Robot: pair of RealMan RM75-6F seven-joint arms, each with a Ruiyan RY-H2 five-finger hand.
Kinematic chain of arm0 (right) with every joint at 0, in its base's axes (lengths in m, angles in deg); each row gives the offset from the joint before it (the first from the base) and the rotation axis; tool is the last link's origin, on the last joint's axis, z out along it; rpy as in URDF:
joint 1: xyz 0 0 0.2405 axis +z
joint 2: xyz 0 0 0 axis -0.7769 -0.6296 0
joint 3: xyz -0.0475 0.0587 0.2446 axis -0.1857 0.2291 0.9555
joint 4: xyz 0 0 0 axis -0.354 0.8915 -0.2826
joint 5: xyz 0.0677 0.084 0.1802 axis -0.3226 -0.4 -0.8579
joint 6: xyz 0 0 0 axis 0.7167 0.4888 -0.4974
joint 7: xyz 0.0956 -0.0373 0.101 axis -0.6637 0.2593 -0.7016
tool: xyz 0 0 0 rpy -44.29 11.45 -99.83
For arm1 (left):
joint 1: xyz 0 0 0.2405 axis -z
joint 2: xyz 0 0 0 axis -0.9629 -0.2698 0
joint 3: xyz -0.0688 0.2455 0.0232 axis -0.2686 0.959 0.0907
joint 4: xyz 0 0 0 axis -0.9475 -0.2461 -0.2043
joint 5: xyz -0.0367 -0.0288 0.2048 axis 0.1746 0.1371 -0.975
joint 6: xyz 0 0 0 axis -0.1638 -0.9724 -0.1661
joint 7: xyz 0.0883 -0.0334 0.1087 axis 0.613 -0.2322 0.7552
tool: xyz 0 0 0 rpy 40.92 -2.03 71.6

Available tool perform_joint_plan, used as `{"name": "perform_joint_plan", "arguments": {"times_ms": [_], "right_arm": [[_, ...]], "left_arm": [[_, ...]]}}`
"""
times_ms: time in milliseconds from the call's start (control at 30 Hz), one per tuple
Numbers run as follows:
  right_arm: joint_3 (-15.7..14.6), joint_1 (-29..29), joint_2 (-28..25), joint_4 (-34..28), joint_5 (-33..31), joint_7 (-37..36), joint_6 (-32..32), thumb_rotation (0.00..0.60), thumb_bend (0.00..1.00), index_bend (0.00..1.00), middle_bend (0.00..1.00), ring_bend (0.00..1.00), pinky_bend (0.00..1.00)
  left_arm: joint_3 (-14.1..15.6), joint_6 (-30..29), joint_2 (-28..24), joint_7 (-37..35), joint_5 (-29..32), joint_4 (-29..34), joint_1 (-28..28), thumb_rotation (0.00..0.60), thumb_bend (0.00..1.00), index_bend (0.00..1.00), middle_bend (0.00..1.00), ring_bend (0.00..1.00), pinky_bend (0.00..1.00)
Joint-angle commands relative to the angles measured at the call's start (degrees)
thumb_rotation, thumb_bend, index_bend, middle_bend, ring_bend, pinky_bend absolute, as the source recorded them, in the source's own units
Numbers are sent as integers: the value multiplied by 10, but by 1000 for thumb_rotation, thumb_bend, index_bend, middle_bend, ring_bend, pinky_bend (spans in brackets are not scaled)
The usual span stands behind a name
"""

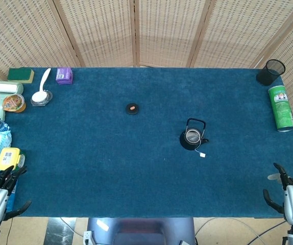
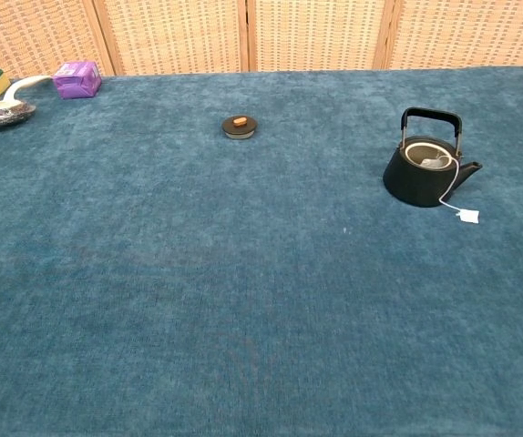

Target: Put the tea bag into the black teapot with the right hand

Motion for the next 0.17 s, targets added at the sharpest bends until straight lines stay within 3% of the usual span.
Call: {"name": "perform_joint_plan", "arguments": {"times_ms": [33, 167], "right_arm": [[10, -4, 0, 5, 2, -5, -11, 600, 393, 135, 390, 398, 441], [22, -8, 0, 8, 4, -10, -28, 600, 393, 134, 391, 394, 441]], "left_arm": [[0, 3, -1, 5, 1, 5, 1, 600, 276, 79, 190, 28, 117], [-1, 10, -1, 11, 8, 8, 3, 600, 276, 78, 191, 28, 117]]}}
